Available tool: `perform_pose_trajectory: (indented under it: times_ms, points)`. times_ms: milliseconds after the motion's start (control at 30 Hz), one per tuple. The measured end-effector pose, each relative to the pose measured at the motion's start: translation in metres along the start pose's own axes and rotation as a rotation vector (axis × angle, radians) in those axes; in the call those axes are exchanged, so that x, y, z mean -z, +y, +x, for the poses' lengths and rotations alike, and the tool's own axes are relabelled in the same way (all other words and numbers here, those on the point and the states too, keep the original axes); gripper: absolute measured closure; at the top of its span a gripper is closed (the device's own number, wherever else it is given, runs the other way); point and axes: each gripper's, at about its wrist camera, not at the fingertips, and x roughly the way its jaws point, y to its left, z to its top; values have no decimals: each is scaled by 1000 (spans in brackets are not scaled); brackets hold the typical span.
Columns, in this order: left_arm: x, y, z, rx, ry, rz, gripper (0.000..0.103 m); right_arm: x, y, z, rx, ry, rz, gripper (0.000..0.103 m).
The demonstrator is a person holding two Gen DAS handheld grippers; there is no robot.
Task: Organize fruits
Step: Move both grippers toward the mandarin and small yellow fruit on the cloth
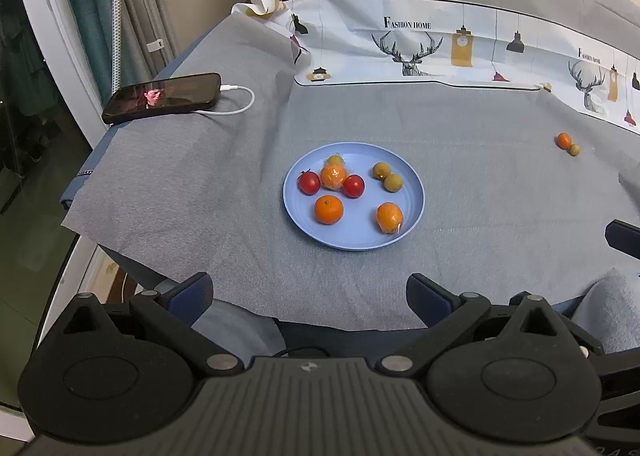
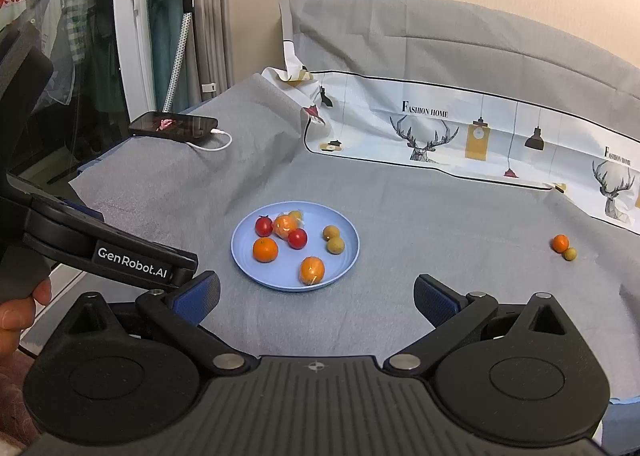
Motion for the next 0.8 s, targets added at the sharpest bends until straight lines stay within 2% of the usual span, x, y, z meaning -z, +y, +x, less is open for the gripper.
perform_pose_trajectory:
  times_ms: [800]
  points:
    - [-7,-16,28,-30,73,61,0,7,-20,26,-16,62,81,1]
